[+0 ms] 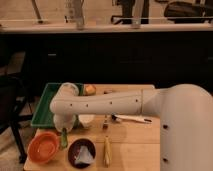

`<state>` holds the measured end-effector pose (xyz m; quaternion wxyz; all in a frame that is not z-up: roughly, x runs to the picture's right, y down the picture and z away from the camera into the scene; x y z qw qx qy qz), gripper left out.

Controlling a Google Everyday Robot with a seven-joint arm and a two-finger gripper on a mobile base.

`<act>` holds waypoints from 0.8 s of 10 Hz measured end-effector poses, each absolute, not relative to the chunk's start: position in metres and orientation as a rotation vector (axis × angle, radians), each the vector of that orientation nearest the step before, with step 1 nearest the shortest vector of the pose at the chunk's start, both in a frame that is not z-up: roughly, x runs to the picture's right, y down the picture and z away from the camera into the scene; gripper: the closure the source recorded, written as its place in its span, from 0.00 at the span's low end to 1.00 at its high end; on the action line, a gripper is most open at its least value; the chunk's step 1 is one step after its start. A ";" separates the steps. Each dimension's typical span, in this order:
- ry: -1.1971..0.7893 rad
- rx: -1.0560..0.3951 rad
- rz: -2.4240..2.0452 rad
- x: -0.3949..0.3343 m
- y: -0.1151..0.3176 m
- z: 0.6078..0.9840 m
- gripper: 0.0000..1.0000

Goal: Place pepper in red bowl

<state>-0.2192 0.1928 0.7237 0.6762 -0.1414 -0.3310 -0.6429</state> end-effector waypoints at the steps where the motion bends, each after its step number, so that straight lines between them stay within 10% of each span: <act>1: -0.750 -0.317 -1.427 -0.230 0.195 0.727 1.00; 8: -0.825 -0.331 -1.385 -0.303 0.236 0.733 1.00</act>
